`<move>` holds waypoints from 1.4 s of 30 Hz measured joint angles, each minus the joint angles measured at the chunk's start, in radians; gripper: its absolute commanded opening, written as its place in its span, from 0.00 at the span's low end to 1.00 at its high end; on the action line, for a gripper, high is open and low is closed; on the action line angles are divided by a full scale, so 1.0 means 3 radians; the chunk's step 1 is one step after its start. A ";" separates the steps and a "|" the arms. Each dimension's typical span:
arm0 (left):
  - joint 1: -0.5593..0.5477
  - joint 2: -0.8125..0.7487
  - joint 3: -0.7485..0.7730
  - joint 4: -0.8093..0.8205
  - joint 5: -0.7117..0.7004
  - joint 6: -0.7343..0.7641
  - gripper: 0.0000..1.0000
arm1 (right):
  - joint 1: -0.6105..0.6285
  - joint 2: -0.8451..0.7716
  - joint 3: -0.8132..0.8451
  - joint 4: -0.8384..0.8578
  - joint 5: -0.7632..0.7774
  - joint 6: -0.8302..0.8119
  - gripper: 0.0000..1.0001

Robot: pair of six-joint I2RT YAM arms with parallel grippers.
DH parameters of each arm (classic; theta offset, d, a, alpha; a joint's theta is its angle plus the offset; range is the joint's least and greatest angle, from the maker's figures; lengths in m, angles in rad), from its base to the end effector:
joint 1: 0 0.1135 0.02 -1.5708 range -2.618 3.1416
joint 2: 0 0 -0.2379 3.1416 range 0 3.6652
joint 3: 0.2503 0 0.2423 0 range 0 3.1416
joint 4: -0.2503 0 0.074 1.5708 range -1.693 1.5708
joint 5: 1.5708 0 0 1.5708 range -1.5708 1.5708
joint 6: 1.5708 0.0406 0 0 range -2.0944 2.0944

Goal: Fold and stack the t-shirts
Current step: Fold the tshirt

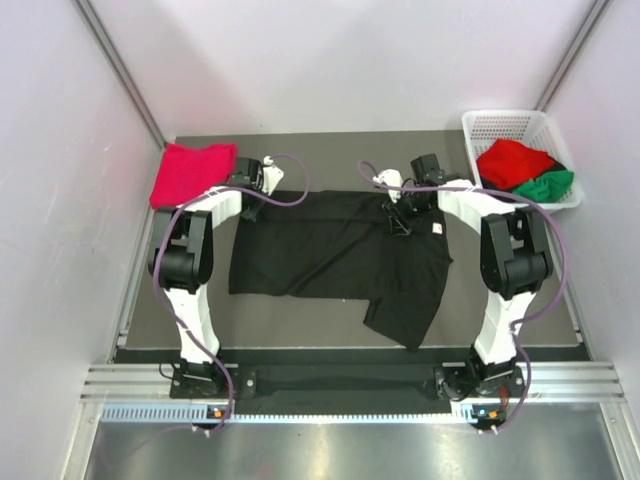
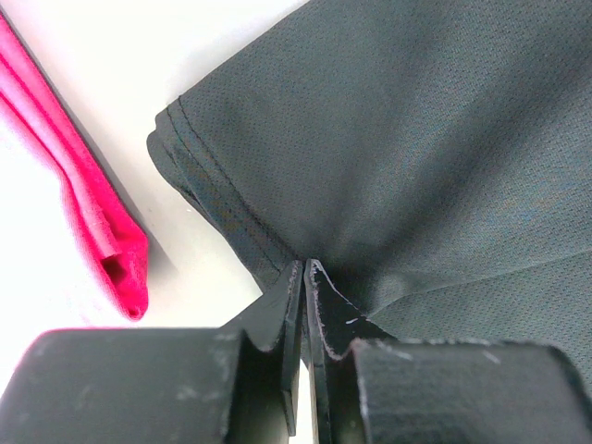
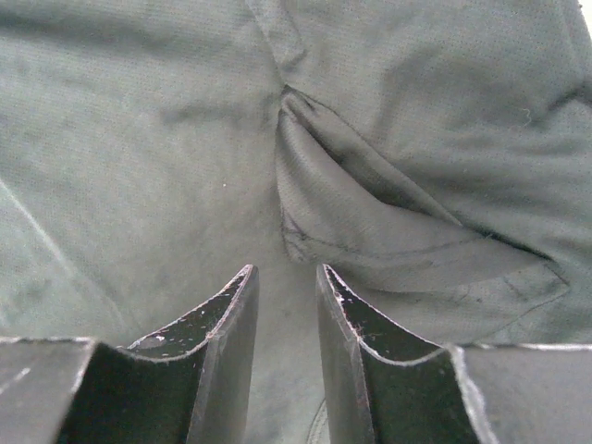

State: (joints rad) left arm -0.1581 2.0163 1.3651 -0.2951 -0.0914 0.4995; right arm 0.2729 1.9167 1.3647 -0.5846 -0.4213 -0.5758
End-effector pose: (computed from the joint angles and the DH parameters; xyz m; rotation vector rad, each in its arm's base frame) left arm 0.4079 -0.0613 0.1408 0.7815 2.4063 0.2527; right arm 0.3602 0.1181 0.1646 -1.1890 2.3322 0.4657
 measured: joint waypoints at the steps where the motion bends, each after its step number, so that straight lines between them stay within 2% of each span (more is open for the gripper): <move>1: -0.0001 0.0000 0.0000 0.0001 -0.0003 0.0000 0.09 | 0.0000 0.0013 0.0018 -0.0001 0.0001 0.0000 0.32; 12: -0.0009 0.0000 0.0000 0.0000 -0.0025 0.0001 0.09 | 0.0036 0.0248 0.0170 -0.0001 0.0009 0.0009 0.30; 13: -0.0010 0.0000 0.0000 0.0000 -0.0027 0.0001 0.09 | 0.0043 0.0259 0.0175 0.0003 0.0015 0.0010 0.25; 14: -0.0010 0.0000 0.0000 0.0000 -0.0028 0.0001 0.09 | 0.0051 0.0270 0.0189 -0.0010 0.0019 0.0008 0.25; 18: -0.0014 0.0000 0.0000 -0.0001 -0.0041 0.0001 0.09 | 0.0080 0.0291 0.0216 0.0004 0.0029 0.0023 0.08; 22: -0.0019 0.0001 0.0000 -0.0001 -0.0051 0.0001 0.09 | 0.0095 0.0292 0.0216 0.0005 0.0046 0.0037 0.00; 29: -0.0023 0.0001 0.0000 0.0000 -0.0062 0.0013 0.09 | 0.0113 0.0248 0.0214 -0.0025 0.0097 0.0053 0.00; 36: -0.0027 -0.0010 -0.0041 0.0050 -0.0074 0.0027 0.08 | 0.0219 -0.0262 0.0160 -0.0090 0.0097 0.0093 0.01; 37: -0.0028 -0.0010 -0.0045 0.0056 -0.0074 0.0028 0.08 | 0.0249 -0.0336 0.0144 -0.0088 0.0098 0.0094 0.05; 38: -0.0028 -0.0010 -0.0046 0.0058 -0.0075 0.0028 0.08 | 0.0285 -0.0397 0.0125 -0.0085 0.0104 0.0098 0.19; 42: -0.0028 -0.0011 -0.0047 0.0061 -0.0075 0.0028 0.08 | 0.0385 -0.0451 -0.0039 -0.0022 0.0189 0.0069 0.30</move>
State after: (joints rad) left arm -0.1665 2.0129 1.3510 -0.2768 -0.1139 0.5079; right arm 0.3885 1.7813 1.3529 -0.5911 -0.3645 -0.5552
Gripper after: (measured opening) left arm 0.085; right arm 0.268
